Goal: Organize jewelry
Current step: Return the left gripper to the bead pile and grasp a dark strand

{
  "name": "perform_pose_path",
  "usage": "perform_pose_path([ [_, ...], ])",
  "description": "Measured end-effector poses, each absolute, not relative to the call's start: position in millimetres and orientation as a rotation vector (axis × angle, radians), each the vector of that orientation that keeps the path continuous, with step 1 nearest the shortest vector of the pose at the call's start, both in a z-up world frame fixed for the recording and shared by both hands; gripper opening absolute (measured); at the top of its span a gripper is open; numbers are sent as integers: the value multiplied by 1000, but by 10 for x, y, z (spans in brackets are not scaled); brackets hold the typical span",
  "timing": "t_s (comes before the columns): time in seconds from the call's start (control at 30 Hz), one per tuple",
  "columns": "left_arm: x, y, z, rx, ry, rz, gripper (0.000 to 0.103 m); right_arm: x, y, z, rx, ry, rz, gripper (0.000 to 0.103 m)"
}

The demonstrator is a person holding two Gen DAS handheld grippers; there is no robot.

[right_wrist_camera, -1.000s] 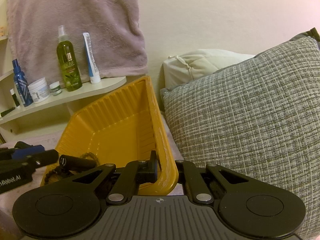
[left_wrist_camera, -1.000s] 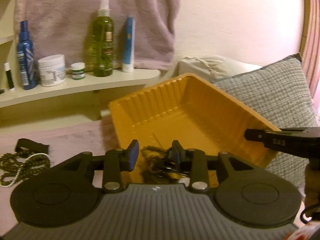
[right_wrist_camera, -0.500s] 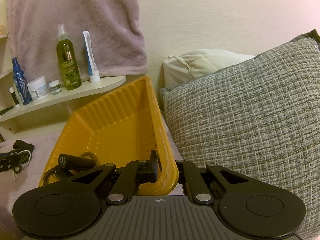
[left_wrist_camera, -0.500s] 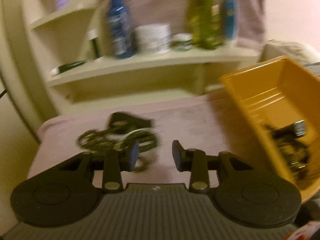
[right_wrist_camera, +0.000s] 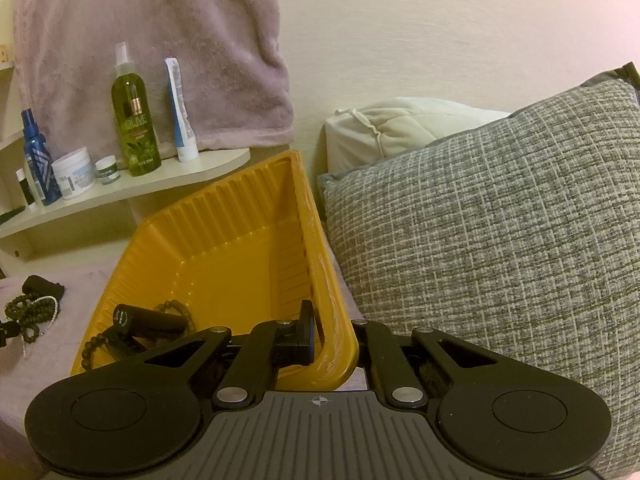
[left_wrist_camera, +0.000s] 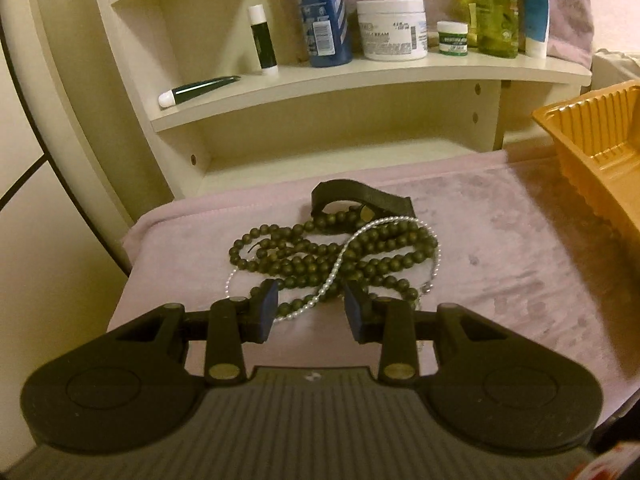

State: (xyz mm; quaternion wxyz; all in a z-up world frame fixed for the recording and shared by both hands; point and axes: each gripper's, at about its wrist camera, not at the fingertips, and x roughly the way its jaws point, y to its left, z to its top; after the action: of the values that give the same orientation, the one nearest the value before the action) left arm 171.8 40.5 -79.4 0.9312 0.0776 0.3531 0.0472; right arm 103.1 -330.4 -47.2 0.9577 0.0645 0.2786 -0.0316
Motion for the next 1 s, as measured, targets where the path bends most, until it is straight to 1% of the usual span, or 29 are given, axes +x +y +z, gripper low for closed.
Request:
perform_pose_path([
  [0.2, 1729, 494, -846, 124, 715, 64, 32, 1054, -3325, -488, 129, 570, -64, 6],
  [0.23, 1733, 504, -848, 124, 710, 60, 32, 1054, -3329, -491, 129, 571, -65, 6],
  [0.27, 1733, 512, -851, 123, 707, 53, 28, 1057, -3332, -493, 128, 571, -65, 6],
  [0.37, 1731, 518, -859, 131, 695, 34, 24, 1057, -3332, -492, 128, 571, -64, 6],
  [0.57, 1667, 464, -830, 200, 657, 12, 21, 1067, -3348, -499, 128, 573, -64, 6],
  [0.77, 1580, 419, -754, 118, 645, -33, 21, 1068, -3346, -498, 128, 573, -64, 6],
  [1.0, 1715, 343, -884, 65, 693, -31, 21, 1068, -3358, -499, 124, 571, -61, 6],
])
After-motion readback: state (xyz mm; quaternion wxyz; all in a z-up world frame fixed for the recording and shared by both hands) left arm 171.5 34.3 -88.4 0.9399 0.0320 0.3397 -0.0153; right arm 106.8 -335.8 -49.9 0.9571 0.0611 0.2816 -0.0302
